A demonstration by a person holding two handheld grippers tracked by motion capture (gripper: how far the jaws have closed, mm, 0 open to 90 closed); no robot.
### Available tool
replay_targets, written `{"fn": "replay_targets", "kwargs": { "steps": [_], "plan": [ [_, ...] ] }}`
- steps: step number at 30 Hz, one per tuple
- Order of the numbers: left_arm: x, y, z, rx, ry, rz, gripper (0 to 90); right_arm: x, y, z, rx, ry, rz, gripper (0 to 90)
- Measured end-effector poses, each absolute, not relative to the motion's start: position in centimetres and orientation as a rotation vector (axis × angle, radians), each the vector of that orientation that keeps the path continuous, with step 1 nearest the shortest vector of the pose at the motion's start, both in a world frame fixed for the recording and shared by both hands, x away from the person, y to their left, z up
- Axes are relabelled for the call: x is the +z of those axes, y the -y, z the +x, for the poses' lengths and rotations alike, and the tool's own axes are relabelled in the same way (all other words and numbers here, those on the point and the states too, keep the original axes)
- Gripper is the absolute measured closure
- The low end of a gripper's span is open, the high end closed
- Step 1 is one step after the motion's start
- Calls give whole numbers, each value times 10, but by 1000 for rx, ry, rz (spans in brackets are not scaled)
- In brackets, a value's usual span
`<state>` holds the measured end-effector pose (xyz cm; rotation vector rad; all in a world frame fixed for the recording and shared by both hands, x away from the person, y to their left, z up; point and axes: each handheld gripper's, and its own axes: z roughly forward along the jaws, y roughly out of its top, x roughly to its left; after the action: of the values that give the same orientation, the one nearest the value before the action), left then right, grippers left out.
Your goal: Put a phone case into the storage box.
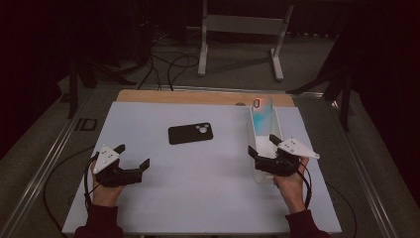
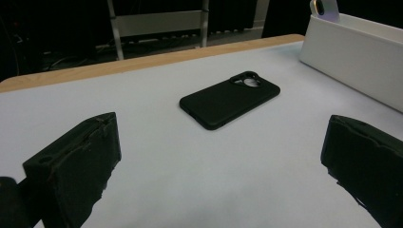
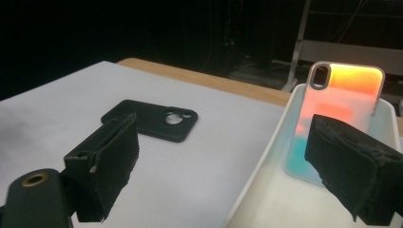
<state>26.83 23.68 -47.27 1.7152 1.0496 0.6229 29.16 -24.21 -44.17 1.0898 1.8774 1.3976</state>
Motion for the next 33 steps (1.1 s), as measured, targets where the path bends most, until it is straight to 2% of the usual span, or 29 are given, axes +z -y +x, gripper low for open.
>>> {"fn": "replay_targets", "kwargs": {
  "steps": [12,19,33],
  "plan": [
    [-466,-231,277,621,-1040,1747,0,-452,253,278,1410,-1884,1076,95],
    [-453,-218,307,611,-1012,1788,0,-455,253,275,1428,-1876,1097,95],
    [-454,-178,358,603,-967,1870,45,-454,257,272,1455,-1857,1114,95]
  ]
}}
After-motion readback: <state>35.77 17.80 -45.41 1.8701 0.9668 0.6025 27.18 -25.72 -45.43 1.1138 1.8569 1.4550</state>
